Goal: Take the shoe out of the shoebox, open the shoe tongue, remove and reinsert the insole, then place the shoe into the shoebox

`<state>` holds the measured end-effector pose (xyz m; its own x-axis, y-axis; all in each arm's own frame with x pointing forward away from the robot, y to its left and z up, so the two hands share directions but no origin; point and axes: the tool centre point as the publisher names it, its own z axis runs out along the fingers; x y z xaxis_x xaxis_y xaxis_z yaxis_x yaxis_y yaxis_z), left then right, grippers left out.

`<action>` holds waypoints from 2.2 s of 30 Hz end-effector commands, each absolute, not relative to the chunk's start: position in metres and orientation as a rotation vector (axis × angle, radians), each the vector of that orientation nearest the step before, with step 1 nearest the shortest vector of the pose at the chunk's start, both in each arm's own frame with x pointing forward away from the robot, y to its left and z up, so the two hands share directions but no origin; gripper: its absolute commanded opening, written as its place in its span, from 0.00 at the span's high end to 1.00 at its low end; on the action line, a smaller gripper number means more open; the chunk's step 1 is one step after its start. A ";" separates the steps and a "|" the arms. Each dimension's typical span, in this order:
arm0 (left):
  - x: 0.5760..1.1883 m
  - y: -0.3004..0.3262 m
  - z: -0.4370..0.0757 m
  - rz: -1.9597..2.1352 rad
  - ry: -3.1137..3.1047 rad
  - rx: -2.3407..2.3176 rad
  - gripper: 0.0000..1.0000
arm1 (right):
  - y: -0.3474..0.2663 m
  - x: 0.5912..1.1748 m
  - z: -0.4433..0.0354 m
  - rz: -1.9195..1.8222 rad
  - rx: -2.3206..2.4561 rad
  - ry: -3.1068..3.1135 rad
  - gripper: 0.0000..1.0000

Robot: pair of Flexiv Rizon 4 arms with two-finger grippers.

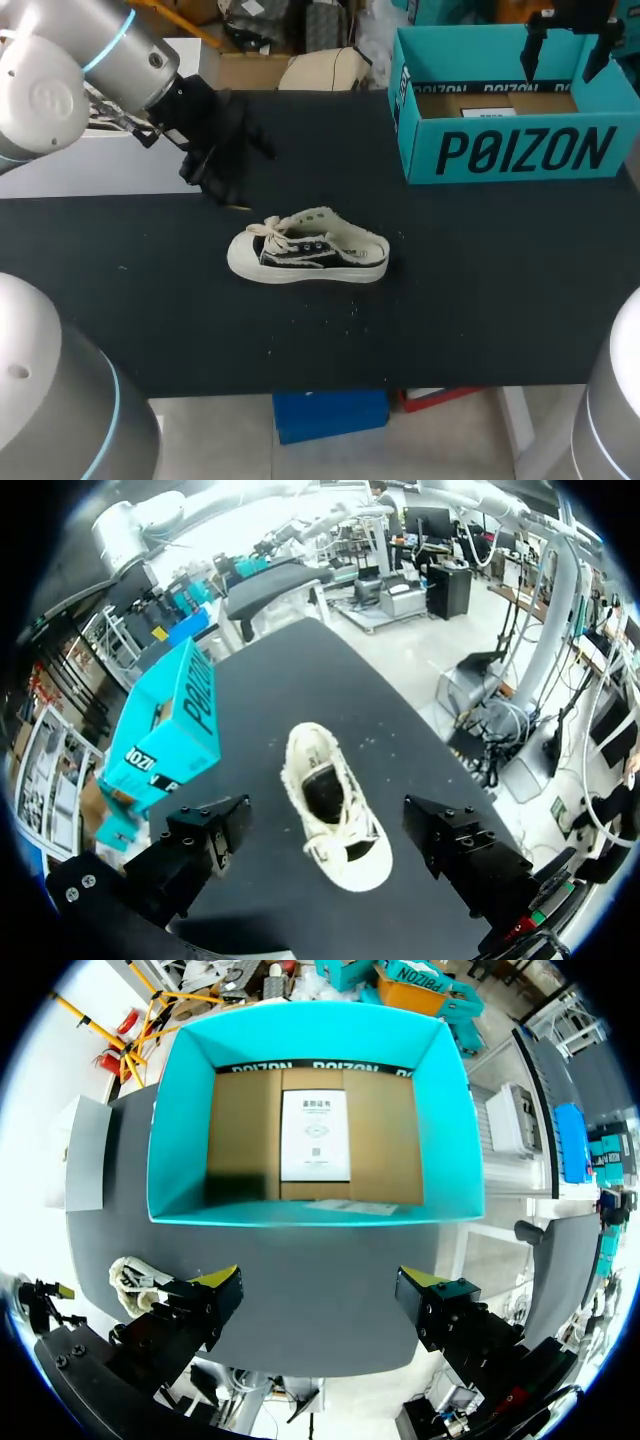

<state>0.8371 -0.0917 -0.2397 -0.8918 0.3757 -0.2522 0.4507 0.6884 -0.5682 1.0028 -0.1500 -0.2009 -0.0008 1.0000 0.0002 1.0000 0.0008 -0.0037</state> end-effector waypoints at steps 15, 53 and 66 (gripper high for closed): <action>0.767 -0.073 -0.232 -1.057 2.715 0.497 0.00 | -0.150 1.003 -0.201 0.004 -2.219 -2.220 0.00; 0.803 -0.030 -0.276 -1.323 2.688 0.291 0.00 | -0.104 0.947 -0.193 -0.393 -1.458 -3.012 0.00; 0.803 -0.030 -0.276 -1.323 2.688 0.291 0.00 | -0.050 0.899 -0.175 -0.556 -0.561 -3.314 0.00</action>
<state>0.8039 -0.0290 -0.2749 -0.9732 0.1162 -0.1986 0.2282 0.5955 -0.7702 0.9419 -0.0868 -0.1947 -0.4541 0.8891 -0.0582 0.8833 0.4578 0.1008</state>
